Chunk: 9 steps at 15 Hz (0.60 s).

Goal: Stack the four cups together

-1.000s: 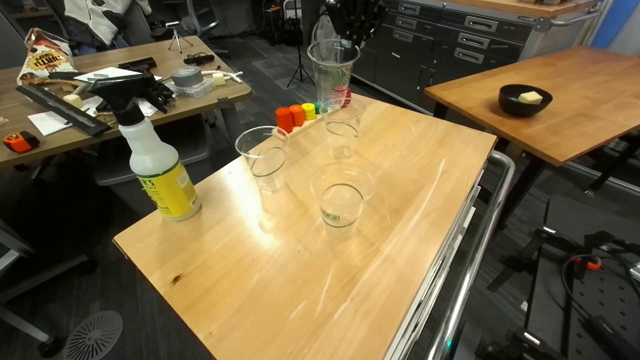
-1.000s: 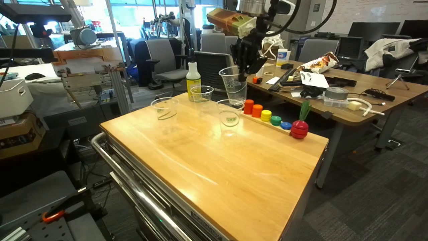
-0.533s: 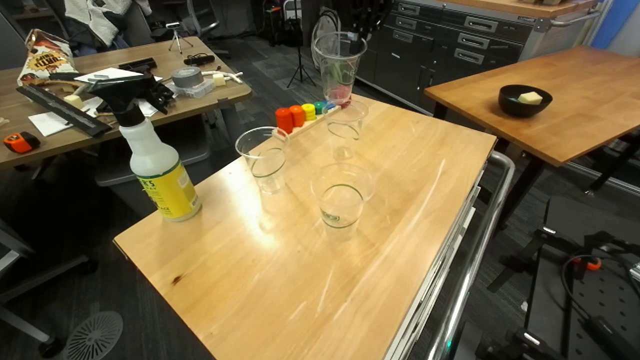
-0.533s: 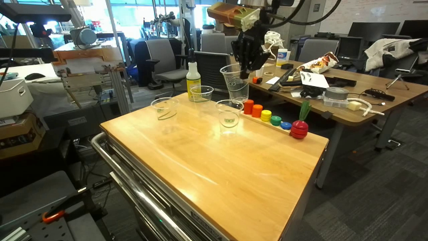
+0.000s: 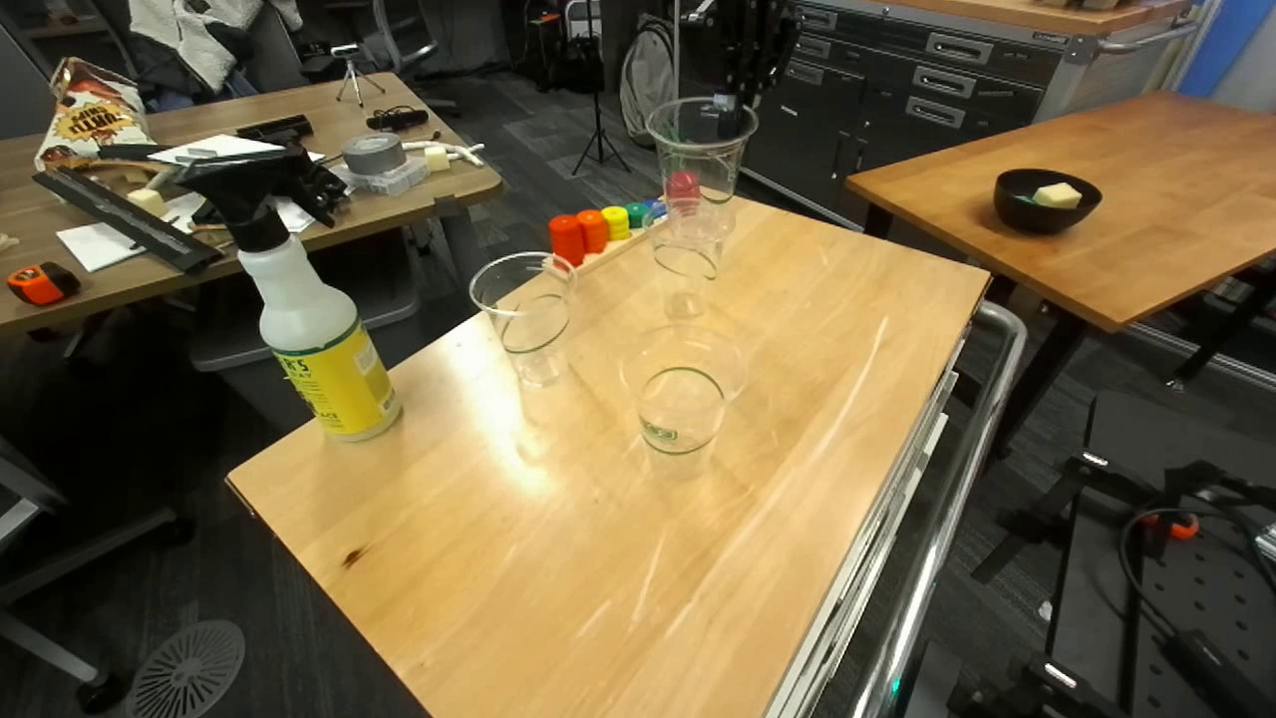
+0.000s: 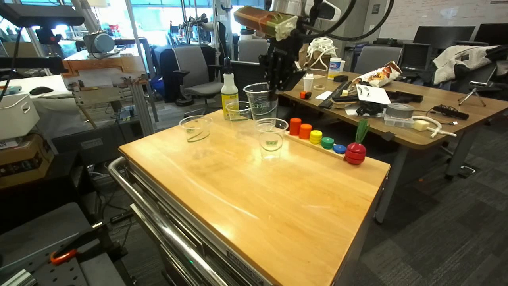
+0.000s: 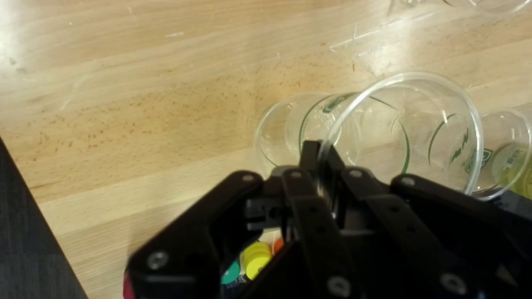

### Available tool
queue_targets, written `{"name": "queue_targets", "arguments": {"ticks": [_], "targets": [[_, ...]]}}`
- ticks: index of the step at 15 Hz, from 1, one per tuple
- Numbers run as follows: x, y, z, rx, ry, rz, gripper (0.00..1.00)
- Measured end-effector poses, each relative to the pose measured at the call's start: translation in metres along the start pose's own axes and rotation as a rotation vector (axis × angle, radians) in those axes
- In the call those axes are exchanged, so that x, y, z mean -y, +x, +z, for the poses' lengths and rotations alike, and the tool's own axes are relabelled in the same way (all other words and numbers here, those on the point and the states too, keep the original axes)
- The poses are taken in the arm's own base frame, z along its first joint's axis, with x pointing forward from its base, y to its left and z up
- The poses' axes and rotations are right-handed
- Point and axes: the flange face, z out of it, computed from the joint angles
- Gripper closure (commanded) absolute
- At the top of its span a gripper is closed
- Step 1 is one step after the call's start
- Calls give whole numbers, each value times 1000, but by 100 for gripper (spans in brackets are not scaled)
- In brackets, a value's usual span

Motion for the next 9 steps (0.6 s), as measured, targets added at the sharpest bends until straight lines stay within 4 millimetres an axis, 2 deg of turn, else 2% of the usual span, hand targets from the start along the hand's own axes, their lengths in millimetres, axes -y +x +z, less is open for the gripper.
{"name": "queue_targets", "arguments": {"ticks": [9], "targets": [[-1, 8, 12, -45, -4, 0, 99]]}}
